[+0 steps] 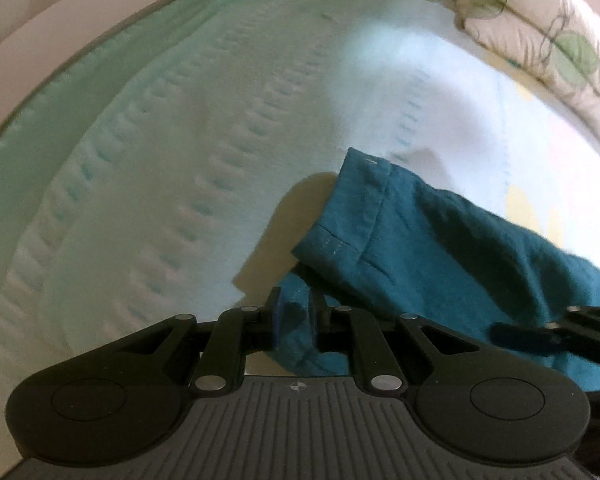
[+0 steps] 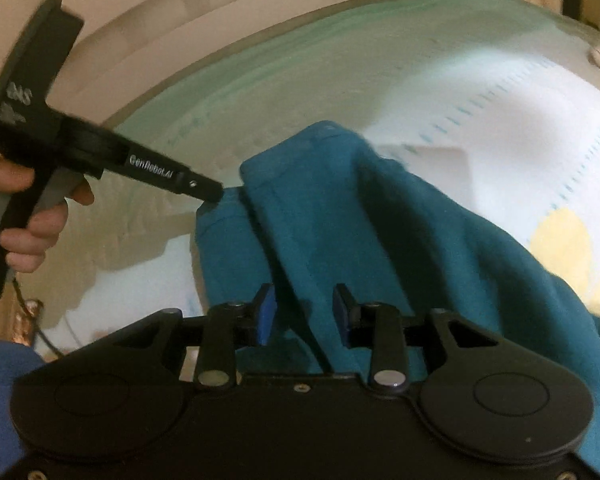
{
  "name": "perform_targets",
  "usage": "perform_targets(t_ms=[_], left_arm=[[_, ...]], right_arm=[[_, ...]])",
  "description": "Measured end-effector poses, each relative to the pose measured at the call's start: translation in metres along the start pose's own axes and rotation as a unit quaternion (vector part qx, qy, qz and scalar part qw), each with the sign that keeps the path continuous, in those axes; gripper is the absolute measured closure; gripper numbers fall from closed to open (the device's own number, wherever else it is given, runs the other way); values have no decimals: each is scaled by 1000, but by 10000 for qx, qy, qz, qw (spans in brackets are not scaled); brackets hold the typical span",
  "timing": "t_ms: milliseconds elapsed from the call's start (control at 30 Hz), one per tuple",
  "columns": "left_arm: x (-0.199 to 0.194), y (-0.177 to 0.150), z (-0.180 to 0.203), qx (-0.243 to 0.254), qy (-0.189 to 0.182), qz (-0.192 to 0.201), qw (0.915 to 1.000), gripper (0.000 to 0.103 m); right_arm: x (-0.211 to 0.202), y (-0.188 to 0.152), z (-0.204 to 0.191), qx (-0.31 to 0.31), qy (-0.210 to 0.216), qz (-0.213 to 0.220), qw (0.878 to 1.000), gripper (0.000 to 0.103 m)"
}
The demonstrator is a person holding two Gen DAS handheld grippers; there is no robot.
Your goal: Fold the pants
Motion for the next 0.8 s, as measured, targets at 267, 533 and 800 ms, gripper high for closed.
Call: perform_targets(t_ms=[267,533,800], left_arm=[[23,-14,2,102,-26,-300,9995,90],[31,-22,-2,-66,65,-260,9996,90],[-23,-3,-27,-369,701,459,9958,90]], right_arm=[[39,5,-16,-652,-358,47,9972,48],[24,22,10,22,-197,366,9991,94],[-34,14,-24,74,961,228,9951,94]])
Point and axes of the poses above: each gripper's, at about its wrist camera, not at the fingertips, and x roughly the way its jaws point, z to its right, y to its top, the point moved 10 cm from there along x, roughly the way its jaws point, and after that the axes turned 6 degrees about -y, right-handed, at the moved point
